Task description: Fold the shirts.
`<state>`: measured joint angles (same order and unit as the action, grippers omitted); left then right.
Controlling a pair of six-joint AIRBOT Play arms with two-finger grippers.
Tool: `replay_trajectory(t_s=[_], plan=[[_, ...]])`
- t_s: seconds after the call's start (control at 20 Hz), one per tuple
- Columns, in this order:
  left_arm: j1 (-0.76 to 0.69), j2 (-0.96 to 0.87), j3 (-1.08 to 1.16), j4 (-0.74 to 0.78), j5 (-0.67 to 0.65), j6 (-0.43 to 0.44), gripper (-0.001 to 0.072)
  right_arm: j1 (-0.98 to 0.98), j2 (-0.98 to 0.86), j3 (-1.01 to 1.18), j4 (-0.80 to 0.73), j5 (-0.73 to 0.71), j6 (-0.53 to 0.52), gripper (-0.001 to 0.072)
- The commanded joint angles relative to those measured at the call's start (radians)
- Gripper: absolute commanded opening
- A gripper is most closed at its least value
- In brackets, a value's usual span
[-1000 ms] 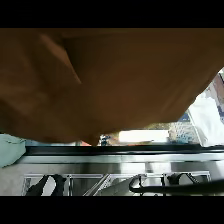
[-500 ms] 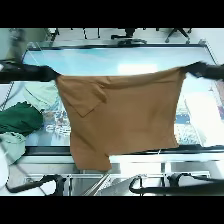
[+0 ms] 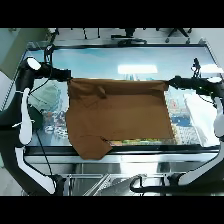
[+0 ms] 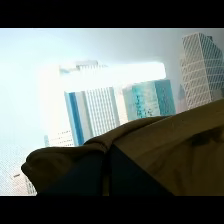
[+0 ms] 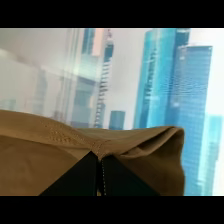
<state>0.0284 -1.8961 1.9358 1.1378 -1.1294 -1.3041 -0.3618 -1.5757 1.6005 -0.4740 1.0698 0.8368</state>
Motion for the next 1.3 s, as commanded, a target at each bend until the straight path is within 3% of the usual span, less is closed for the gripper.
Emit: replay_trajectory(t_s=[0.0,0.25,0.6,0.85,0.9,0.95,1.15,1.25], plan=[[-0.002,-0.093,0.083,0.024,-0.089,-0.072,0.0008,0.002,-0.043,0.024,-0.061,-0.014,0.003,0.0019],[-0.028,-0.131,0.078,0.174,-0.253,-0.183,0.0008,0.002,-0.07,0.024,-0.11,0.016,0.02,0.0018],[-0.042,-0.122,-0.061,0.179,-0.274,-0.269,0.0009,0.004,-0.126,0.024,-0.109,0.018,0.003,0.0019],[-0.04,-0.116,-0.072,0.131,-0.293,-0.269,0.0017,0.004,-0.12,0.026,-0.101,0.029,0.003,0.002],[-0.04,-0.111,-0.072,0.096,-0.299,-0.269,0.0243,0.004,-0.114,0.026,-0.098,0.034,0.003,0.0032],[-0.038,-0.105,-0.072,0.066,-0.299,-0.271,0.052,0.003,-0.104,0.026,-0.098,0.035,0.004,0.0125],[-0.023,-0.05,-0.072,0.011,-0.322,-0.287,0.0549,-0.006,-0.025,0.026,-0.138,0.061,0.008,0.0401],[-0.005,0.002,-0.072,0.013,-0.407,-0.293,0.0549,-0.024,0.045,0.026,-0.24,0.091,0.056,0.0417]])
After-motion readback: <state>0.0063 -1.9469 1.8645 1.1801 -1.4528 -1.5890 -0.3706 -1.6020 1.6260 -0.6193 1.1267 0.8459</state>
